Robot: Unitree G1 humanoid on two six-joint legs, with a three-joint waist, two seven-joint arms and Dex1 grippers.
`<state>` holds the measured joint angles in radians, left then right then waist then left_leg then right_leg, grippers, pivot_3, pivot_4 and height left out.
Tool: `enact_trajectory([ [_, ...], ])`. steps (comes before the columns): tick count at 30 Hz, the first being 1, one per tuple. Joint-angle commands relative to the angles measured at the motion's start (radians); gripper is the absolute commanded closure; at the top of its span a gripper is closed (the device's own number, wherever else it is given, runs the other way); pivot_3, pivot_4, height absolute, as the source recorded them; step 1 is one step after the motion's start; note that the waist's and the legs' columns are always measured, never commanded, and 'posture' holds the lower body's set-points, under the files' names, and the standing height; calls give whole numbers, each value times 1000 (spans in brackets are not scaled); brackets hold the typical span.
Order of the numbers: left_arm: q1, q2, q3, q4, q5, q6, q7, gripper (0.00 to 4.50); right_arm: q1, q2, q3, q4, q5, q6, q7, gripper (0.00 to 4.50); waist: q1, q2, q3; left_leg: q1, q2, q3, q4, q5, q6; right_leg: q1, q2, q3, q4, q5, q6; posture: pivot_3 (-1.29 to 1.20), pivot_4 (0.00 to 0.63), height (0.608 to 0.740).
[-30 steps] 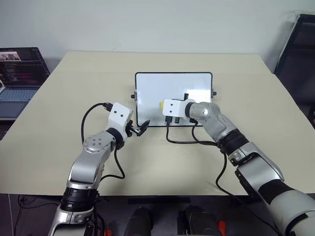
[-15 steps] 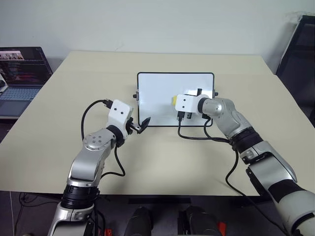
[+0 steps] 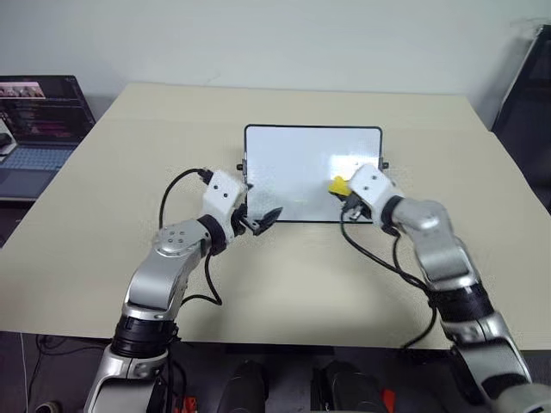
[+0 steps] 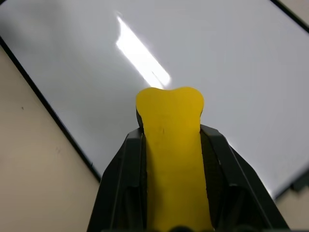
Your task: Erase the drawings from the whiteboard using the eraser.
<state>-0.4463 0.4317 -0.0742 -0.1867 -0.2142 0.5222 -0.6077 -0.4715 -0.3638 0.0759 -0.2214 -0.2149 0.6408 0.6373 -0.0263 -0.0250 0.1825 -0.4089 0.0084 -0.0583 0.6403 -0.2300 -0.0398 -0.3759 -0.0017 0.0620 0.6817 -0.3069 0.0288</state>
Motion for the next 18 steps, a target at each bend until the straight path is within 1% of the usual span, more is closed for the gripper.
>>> enact_trajectory([
  [1,-61,-10,-32,27,-20,-60,-75,0,42,32,-100,-173,43,141,-64,3381,-4,0,0,0,0,0,0,0,0,0,0,0,0,0,0,0,150,740],
  [4,-140,-36,-97,109,-37,-125,-199,0,146,52,-184,-249,41,225,-144,3381,-2,0,0,0,0,0,0,0,0,0,0,0,0,0,0,0,150,740],
  [6,-176,-43,-137,163,-28,-174,-271,0,176,53,-194,-241,30,254,-192,3381,-2,0,0,0,0,0,0,0,0,0,1,-1,0,0,0,0,150,740],
  [10,-231,-56,-188,245,-21,-248,-381,0,173,73,-199,-205,40,334,-266,3381,-13,0,0,0,0,5,0,0,0,-2,1,1,1,0,0,0,150,740],
  [14,-279,-89,-208,347,-3,-322,-428,0,147,121,-251,-158,85,361,-324,3381,-14,0,0,0,1,5,0,0,0,-3,4,1,1,0,0,0,150,740],
  [18,-301,-114,-231,405,14,-382,-477,0,125,144,-297,-120,119,371,-373,3381,-12,0,0,0,0,6,-1,0,0,-3,6,2,0,0,0,0,150,740],
])
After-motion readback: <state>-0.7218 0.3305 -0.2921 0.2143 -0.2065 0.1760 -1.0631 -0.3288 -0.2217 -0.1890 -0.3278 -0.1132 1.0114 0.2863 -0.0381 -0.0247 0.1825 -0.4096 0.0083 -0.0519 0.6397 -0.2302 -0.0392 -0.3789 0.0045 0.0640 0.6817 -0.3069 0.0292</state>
